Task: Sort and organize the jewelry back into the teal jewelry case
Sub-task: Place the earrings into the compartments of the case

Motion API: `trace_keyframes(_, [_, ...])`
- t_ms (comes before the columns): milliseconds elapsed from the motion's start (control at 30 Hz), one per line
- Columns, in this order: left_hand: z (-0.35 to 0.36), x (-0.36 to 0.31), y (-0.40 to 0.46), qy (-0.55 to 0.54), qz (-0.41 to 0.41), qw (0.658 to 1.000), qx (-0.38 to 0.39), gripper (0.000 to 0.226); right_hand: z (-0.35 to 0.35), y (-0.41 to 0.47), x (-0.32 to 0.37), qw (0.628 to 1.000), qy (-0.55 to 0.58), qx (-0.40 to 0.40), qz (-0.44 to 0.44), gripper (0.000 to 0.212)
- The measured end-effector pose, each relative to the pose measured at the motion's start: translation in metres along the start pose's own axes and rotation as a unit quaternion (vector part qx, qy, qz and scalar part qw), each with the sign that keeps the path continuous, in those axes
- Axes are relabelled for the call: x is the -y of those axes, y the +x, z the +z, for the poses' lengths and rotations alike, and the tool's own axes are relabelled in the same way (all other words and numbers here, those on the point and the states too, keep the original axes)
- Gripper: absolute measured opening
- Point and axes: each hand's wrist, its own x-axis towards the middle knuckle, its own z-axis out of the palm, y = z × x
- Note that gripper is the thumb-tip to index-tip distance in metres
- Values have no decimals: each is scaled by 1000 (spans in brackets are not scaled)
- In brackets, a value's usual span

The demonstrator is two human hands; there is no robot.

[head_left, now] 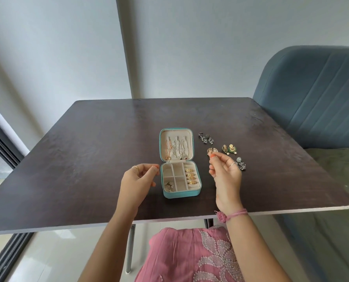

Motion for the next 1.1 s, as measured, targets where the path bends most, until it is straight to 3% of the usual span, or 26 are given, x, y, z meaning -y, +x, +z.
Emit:
trace_keyframes(333, [43,-37,18,131,97,984,65,10,-23,27,18,999,-22,-36,-20,8])
trace_keyframes(533, [77,-68,32,217,161,956,114,11,-36,63,33,980,-192,7,-44,6])
trace_keyframes(667, [101,-86,49,293,180,927,149,18,-37,88,43,934,-346,53,-70,10])
trace_keyframes(867, [140,-99,75,417,162,872,202,28,-25,109,58,804,-575,124,-87,15])
trace_keyframes(1033, [165,-97,87,493,141,830,218,11,-12,115,60,757,-632,162,-32,18])
trace_keyframes(1100, [170,-96,90,515,133,818,218,18,-9,118,58,751,-635,179,-14,20])
